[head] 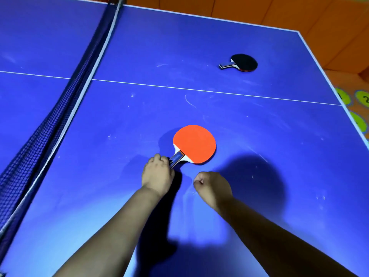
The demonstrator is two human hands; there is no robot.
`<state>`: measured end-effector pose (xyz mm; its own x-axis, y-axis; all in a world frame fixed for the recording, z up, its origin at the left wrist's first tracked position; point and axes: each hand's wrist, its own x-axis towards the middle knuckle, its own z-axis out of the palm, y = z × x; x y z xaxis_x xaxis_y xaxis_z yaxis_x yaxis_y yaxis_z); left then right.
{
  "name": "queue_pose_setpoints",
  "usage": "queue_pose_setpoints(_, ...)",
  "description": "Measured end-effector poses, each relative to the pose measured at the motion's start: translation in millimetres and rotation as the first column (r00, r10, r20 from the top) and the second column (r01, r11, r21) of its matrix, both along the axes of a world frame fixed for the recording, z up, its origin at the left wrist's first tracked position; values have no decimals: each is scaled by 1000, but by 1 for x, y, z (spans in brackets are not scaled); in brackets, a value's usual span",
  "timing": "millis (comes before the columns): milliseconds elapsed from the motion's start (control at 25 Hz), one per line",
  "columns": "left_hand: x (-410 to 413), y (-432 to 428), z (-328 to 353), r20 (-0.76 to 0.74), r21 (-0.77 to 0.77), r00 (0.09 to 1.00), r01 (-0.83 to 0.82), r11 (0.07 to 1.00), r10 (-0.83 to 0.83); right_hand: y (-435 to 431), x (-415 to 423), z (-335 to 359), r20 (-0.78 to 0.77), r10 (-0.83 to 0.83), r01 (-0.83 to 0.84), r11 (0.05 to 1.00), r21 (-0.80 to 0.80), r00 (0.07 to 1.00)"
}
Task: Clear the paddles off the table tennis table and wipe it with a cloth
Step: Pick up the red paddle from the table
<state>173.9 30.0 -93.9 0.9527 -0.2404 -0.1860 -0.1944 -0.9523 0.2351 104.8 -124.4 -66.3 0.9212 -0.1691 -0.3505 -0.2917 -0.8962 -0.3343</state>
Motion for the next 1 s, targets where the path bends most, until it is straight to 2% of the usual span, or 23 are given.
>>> queue_pose_setpoints(80,-19,-16,17,51,-85,999,-8,996,12,-10,-5,1,25,-91,85,980,178,996)
queue_pose_setpoints(120,-30,-27,28,68,-134,997,-16,991,26,-14,-9,3,36,-174,153,934,322,984)
queue_pose_setpoints(160,-42,-38,38,75,-183,996,-32,983,46,-19,-13,5,22,-291,241,830,502,956)
queue_pose_setpoints(200,-53,-50,47,66,-229,996,-52,972,68,-22,-18,9,-31,-407,319,665,676,913)
queue_pose_setpoints(280,-76,-75,61,40,-307,994,-80,948,97,-35,-28,17,-185,-521,392,321,862,833)
queue_pose_setpoints(320,-89,-90,66,35,-331,994,-89,939,107,-46,-36,21,-227,-534,392,218,894,815)
queue_pose_setpoints(400,-117,-116,70,14,-360,994,-95,928,107,-70,-51,30,-254,-546,371,112,922,798)
queue_pose_setpoints(560,-167,-159,65,-20,-398,1000,-18,917,11,-122,-96,35,-250,-509,353,114,929,823)
queue_pose_setpoints(640,-197,-199,68,-22,-452,1000,-29,892,21,-176,-137,38,-245,-494,354,138,925,834)
queue_pose_setpoints(800,-235,-293,80,-98,-583,988,-157,797,123,-293,-219,42,-240,-368,357,295,886,898)
queue_pose_setpoints(880,-245,-334,83,-145,-614,986,-152,774,78,-340,-251,42,-254,-255,337,370,866,933)
queue_pose_setpoints(1000,-259,-381,80,-186,-684,983,-125,719,-6,-396,-287,45,-271,-101,288,429,856,957)
